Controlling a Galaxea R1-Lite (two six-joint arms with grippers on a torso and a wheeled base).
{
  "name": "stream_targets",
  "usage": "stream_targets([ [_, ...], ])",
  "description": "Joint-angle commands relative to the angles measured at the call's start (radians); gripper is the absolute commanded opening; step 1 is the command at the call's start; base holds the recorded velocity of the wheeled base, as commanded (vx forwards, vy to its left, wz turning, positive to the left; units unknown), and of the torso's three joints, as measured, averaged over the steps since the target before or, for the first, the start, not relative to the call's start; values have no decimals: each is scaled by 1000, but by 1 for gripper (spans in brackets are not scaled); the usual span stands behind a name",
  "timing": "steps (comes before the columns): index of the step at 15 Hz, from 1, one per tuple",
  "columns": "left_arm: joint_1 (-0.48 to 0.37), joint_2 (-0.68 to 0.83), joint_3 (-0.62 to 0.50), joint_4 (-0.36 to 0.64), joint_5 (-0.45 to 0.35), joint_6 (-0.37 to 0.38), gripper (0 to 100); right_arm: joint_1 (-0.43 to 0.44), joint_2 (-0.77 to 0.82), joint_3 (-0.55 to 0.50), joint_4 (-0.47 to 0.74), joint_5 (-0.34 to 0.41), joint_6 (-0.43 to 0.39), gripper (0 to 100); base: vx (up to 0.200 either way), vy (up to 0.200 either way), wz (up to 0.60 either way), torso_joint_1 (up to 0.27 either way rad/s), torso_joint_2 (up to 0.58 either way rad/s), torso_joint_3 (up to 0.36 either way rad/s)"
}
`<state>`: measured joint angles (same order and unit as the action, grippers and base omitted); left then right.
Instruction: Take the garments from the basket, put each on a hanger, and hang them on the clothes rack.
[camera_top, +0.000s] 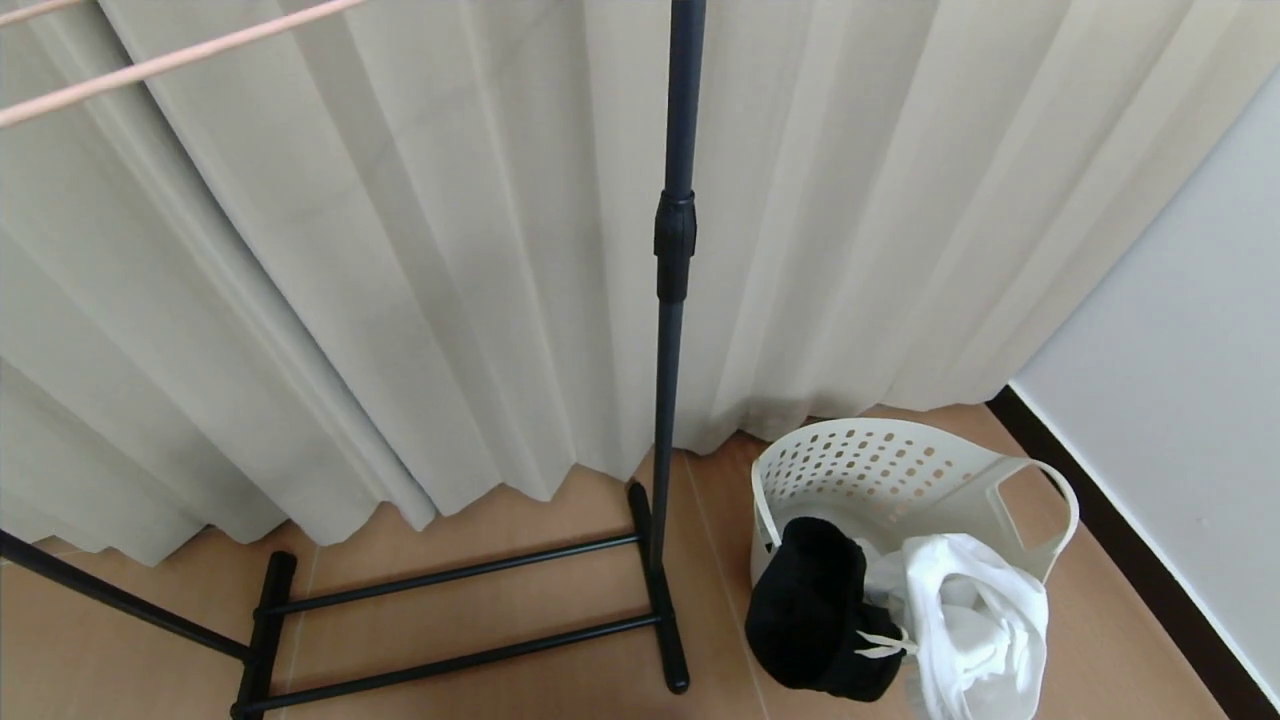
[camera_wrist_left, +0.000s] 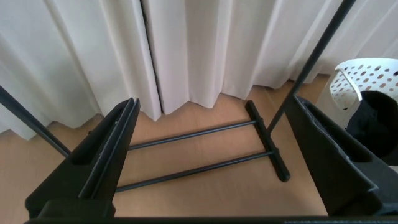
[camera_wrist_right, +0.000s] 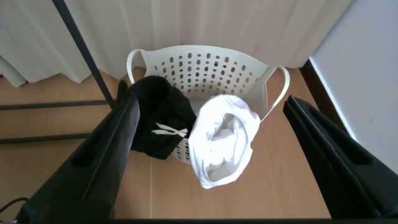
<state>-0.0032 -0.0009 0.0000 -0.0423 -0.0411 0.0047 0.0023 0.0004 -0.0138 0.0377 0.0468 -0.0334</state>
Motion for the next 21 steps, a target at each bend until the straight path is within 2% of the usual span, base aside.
stream_targets([
  [1, 0, 1, 0, -1, 0, 0, 100, 1, 0, 0, 1, 1, -2, 100, 0, 0, 0, 2, 2, -198],
  [11, 0, 1, 0, 2, 0, 1, 100, 1, 0, 0, 1, 1, 4, 100, 0, 0, 0, 3, 2, -196],
  [14, 0, 1, 0, 1, 0, 1, 100, 8, 23, -5, 8, 7, -20, 100, 0, 0, 0, 7, 4, -194],
  [16, 0, 1, 0, -2, 1, 0, 100, 54, 176, -20, -1, 16, -46, 100, 0, 0, 0, 5, 0, -88],
  [19, 0, 1, 0, -2, 1, 1, 100, 93, 653, -140, -102, 19, -204, 100, 0, 0, 0, 0, 0, 0],
  [21, 0, 1, 0, -2, 1, 0, 100, 111, 860, -216, -125, 15, -276, 100, 0, 0, 0, 0, 0, 0],
])
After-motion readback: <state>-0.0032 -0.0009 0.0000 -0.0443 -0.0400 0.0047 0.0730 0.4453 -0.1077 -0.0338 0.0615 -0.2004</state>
